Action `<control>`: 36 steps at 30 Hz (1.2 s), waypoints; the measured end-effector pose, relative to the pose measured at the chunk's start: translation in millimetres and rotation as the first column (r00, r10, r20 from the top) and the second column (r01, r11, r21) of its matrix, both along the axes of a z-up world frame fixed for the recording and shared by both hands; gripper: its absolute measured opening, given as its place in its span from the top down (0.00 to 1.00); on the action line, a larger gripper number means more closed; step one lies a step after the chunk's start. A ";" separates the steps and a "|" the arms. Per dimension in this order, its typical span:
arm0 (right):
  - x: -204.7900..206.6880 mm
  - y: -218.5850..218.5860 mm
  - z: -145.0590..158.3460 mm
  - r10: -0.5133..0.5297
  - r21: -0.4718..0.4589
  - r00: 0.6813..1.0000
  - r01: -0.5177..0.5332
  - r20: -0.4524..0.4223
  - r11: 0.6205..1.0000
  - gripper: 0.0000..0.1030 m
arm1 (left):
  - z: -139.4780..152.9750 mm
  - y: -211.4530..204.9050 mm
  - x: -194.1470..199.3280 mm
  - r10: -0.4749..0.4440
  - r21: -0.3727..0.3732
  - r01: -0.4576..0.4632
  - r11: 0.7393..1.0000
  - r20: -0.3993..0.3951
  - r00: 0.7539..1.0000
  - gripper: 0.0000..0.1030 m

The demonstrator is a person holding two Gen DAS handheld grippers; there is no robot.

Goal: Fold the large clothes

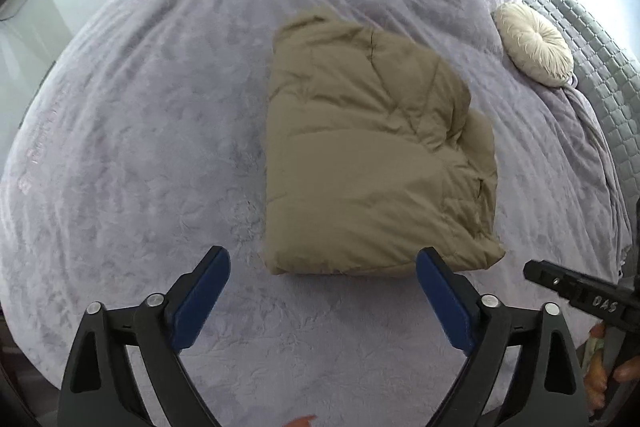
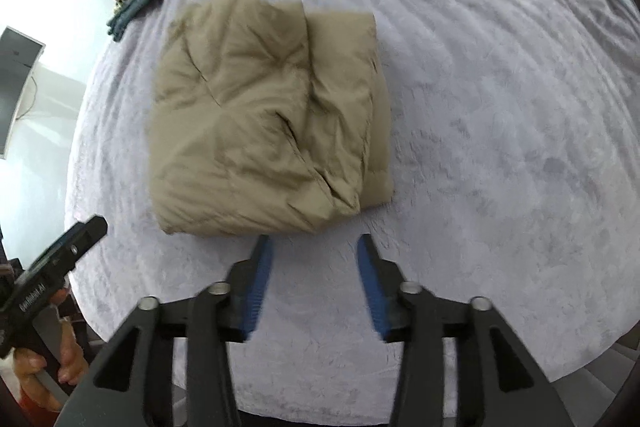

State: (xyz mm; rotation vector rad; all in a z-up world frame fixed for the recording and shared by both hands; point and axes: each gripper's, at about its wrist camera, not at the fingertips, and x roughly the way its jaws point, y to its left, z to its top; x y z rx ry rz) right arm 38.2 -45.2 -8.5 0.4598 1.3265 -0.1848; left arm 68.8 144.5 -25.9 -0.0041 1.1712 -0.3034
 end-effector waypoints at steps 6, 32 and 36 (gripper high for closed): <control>11.4 17.8 44.6 0.044 -0.123 0.995 -0.033 0.085 0.992 0.22 | 31.1 2.3 -3.8 0.043 0.025 -0.045 0.999 0.071 0.997 0.00; 15.9 44.7 100.3 0.078 -0.323 0.972 -0.002 0.221 0.946 0.08 | 87.8 8.9 -28.6 0.118 0.066 -0.139 0.988 0.252 0.961 0.00; 14.8 46.1 101.0 0.083 -0.324 0.972 -0.008 0.218 0.946 0.08 | 89.4 7.1 -30.8 0.114 0.066 -0.135 0.989 0.257 0.960 0.00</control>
